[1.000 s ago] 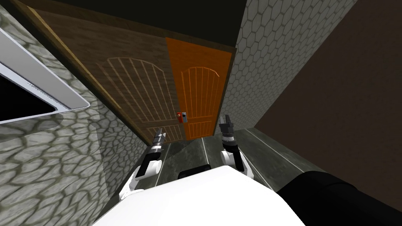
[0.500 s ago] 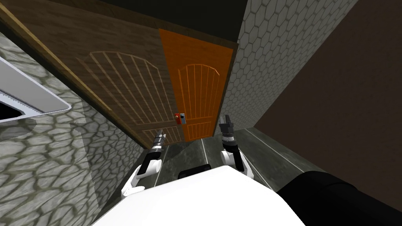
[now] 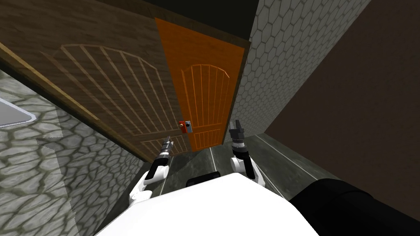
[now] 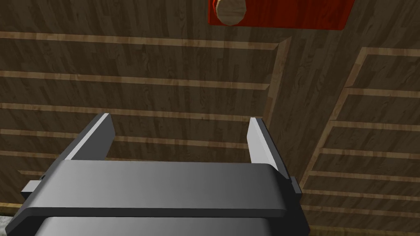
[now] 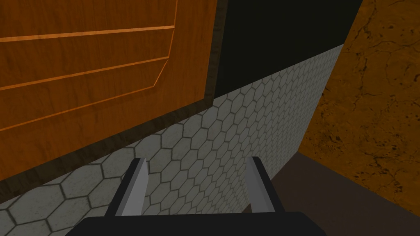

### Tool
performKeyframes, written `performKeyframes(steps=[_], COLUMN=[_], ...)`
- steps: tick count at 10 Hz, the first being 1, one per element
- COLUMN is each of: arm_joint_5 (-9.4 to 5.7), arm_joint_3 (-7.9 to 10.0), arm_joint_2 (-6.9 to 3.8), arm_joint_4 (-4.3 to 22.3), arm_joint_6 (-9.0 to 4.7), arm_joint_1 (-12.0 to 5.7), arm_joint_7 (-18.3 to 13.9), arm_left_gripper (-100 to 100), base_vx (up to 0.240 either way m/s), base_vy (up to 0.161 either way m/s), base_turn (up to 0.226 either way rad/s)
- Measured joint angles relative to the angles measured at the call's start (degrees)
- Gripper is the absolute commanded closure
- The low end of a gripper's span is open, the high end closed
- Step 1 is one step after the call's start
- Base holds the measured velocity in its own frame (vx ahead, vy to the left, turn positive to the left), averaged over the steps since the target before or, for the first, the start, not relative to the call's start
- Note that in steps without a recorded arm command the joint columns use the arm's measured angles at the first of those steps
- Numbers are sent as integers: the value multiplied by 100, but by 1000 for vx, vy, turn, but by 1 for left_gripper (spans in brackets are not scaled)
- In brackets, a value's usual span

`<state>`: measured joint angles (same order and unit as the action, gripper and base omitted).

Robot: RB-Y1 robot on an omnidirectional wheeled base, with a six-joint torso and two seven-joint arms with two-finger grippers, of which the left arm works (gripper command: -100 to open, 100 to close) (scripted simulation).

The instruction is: Pull the door open

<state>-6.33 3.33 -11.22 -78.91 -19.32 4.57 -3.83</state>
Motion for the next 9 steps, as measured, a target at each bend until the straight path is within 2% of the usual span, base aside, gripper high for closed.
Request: performKeyframes(steps=[5,7,8,9], arm_joint_5=[-70,-78,-106,-116], arm_joint_3=[66,72,167,234], arm_joint_2=[-100,-103,-200,-241], arm_joint_4=[605,711,867,907], arm_joint_6=[120,137,119,108], arm_joint_1=[-327,-398,-429,-376], arm_joint_7=[-128,-147,-168,-173], arm_left_gripper=[-100,-100,-100,-100], base_vx=[176,35,-50,-42], base_vy=[-8,16,41,57], base_turn=[-65,67,87,52])
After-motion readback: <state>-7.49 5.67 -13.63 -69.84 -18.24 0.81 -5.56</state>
